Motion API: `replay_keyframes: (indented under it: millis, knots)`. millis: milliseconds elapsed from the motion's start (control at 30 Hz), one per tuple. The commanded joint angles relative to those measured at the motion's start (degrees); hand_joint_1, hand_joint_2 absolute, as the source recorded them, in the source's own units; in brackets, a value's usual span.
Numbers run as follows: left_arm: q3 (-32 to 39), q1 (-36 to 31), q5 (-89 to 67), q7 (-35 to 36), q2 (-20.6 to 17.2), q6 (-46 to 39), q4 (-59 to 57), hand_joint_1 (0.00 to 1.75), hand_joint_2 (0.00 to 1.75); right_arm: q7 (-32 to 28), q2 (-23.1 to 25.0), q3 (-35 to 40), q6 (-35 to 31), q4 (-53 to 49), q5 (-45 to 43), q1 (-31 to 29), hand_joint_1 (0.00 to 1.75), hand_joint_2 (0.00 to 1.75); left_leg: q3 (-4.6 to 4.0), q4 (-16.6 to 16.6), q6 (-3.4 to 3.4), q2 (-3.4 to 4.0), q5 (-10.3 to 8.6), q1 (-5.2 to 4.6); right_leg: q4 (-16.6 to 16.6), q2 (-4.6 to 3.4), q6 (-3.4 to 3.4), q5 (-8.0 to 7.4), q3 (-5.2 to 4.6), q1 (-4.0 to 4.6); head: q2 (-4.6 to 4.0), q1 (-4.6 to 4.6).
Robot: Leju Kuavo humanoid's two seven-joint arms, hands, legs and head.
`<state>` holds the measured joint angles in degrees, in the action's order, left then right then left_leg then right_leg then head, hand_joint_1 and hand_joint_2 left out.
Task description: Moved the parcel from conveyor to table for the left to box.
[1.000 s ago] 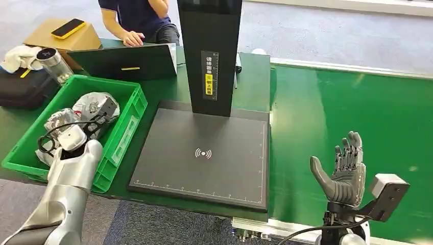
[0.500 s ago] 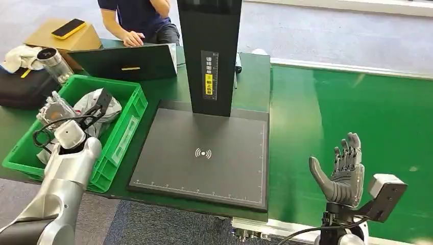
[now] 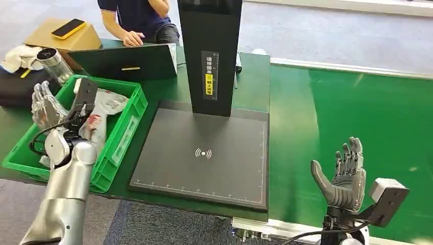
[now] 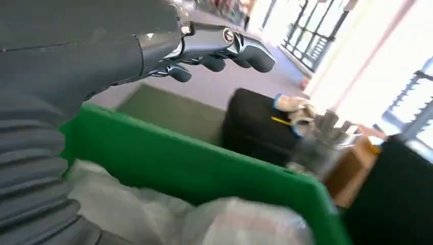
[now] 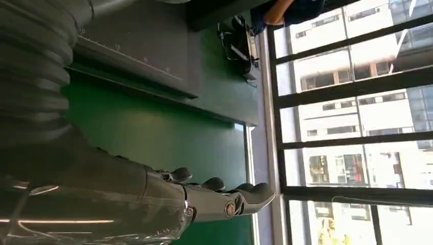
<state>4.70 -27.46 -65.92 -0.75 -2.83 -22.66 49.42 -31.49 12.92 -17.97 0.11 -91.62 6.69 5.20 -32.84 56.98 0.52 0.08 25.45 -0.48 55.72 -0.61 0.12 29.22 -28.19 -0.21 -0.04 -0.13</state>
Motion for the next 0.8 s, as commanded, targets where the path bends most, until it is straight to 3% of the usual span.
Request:
replay_keyframes:
  millis: [33,300,400,500,600,667,700,733,800]
  knots:
    - [2.1,6.8,5.1,-2.8,4.0,-3.0,15.4,0.0,0.0,-0.3,0.5,0.3,-0.4,0.3,0.2,0.0,0.0,1.75,0.08,0.0,-0.08,-0.02,0.02,0.02,-0.1,0.05,0.0,0.02,0.1,0.02,0.0,0.02]
    - [2.1,6.7,5.1,-2.8,3.8,-3.0,15.4,0.0,0.0,-0.3,0.5,0.3,-0.4,0.3,0.2,0.0,0.0,1.75,0.13,-0.1,-0.11,-0.06,-0.01,0.04,-0.1,0.1,0.0,0.01,0.14,0.02,0.0,0.0]
    - [2.4,10.3,14.4,-9.6,6.7,-6.9,18.5,0.0,0.0,-0.4,1.0,0.5,-1.0,-0.1,0.2,0.0,0.0,1.75,0.2,-0.1,-0.12,-0.07,0.01,0.03,-0.1,0.12,0.01,0.02,0.22,0.02,0.0,-0.02]
    - [0.7,14.5,20.5,-12.8,9.9,-5.1,21.1,0.0,0.0,-0.6,1.1,1.6,-1.0,-0.1,0.8,-0.7,0.0,1.75,0.3,-0.2,-0.08,0.05,0.05,-0.01,-0.2,-0.01,0.03,0.03,0.3,-0.03,0.02,0.0]
    - [-2.3,17.3,38.0,-21.7,11.9,9.9,22.6,0.0,0.0,-0.2,-0.2,3.6,-1.2,1.0,3.9,-2.0,0.0,1.75,0.3,-0.1,-0.1,-0.01,0.06,-0.02,-0.2,0.05,0.04,0.05,0.32,-0.02,0.0,-0.02]
    - [-3.2,18.4,48.3,-20.9,12.3,22.8,20.0,0.0,0.0,0.0,-1.1,5.1,-2.7,3.1,7.5,-3.3,0.0,1.75,0.19,-0.1,-0.09,-0.01,0.04,-0.02,-0.1,0.05,0.04,0.03,0.22,-0.02,0.0,0.0]
    - [-2.6,18.8,55.7,-24.4,13.2,30.2,17.7,0.0,0.0,0.2,-1.7,6.2,-3.5,4.5,9.4,-4.2,0.0,1.75,0.31,-0.2,-0.1,0.03,0.02,-0.04,-0.2,0.02,0.05,-0.01,0.33,-0.03,0.0,-0.02]
    - [-2.9,19.2,58.2,-25.2,13.1,33.1,16.1,0.0,1.75,0.5,-2.0,7.0,-3.5,5.5,10.6,-4.8,0.0,1.75,0.27,-0.2,-0.05,0.09,0.0,-0.06,-0.2,-0.06,0.05,-0.03,0.26,-0.05,0.0,0.02]
    - [-3.1,20.1,62.9,-26.3,13.7,38.2,13.9,0.0,1.75,1.4,-2.5,8.1,-3.1,6.4,12.3,-5.3,0.0,1.75,0.33,-0.2,-0.07,0.11,0.0,-0.05,-0.3,-0.07,0.06,-0.06,0.32,-0.03,0.02,0.0]
